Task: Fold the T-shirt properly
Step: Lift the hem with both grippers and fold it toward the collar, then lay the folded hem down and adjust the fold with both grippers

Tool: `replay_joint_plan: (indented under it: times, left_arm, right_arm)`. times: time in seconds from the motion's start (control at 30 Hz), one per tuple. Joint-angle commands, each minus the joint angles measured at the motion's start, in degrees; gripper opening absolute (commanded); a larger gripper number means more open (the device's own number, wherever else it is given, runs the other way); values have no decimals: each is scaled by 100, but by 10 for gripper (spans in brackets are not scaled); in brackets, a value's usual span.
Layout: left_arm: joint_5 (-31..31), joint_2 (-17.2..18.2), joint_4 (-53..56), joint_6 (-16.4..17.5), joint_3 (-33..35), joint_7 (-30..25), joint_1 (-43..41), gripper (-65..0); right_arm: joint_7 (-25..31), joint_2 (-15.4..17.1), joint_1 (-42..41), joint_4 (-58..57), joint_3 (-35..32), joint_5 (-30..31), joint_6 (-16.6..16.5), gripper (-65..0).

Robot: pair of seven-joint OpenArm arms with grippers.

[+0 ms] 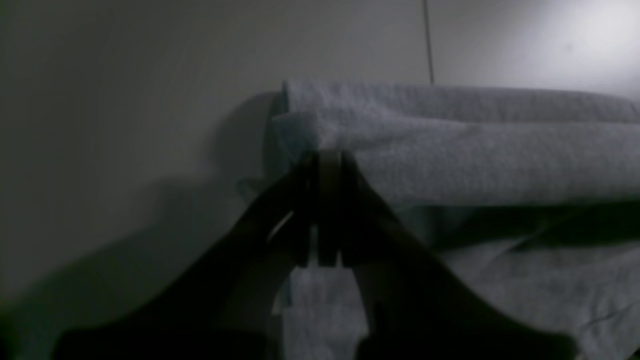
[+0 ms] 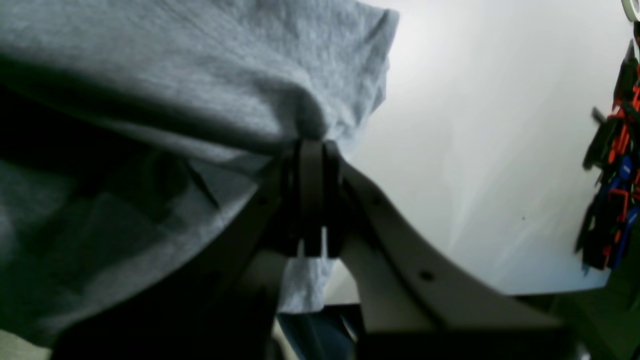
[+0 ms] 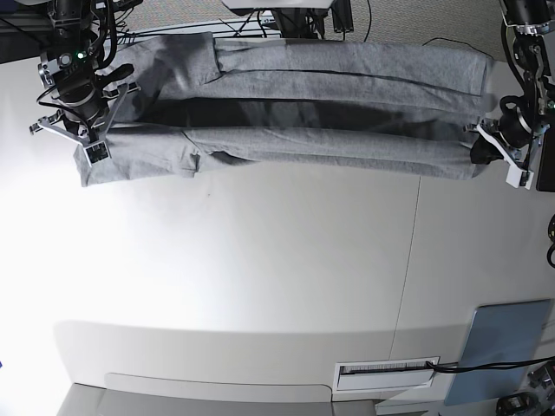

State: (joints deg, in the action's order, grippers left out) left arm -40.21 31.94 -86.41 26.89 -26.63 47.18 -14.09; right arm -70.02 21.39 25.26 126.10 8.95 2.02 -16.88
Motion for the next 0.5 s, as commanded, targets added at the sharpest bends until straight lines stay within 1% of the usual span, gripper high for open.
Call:
replay_joint_plan:
  times: [0.0,0.07,0.23,0.3,0.4,0.47]
  left_arm:
    - [15,140,-87,-4,-55,2,42,-650]
    - [17,140,-87,-4,-55,138,42,-650]
    - [125,140,-87,-4,-55,127,44,-650]
    - [125,140,-87,-4,-55,129,42,-650]
    - [125,142,-87,-4,-55,179,44,-650]
    - [127,142,-87,-4,-55,210,42,-650]
  right_arm:
    - [-11,83,31,103,52,-94,46,-650]
    - [-17,83,146,103,52,-96,48,-650]
    - [-4,81,435,103,52,-92,85,-650]
    - [-15,81,466,103,52,-92,195,-650]
    - [-33,81,461,103,52,-68,223,-650]
    - [-83,81,463,103,52,55,223,-650]
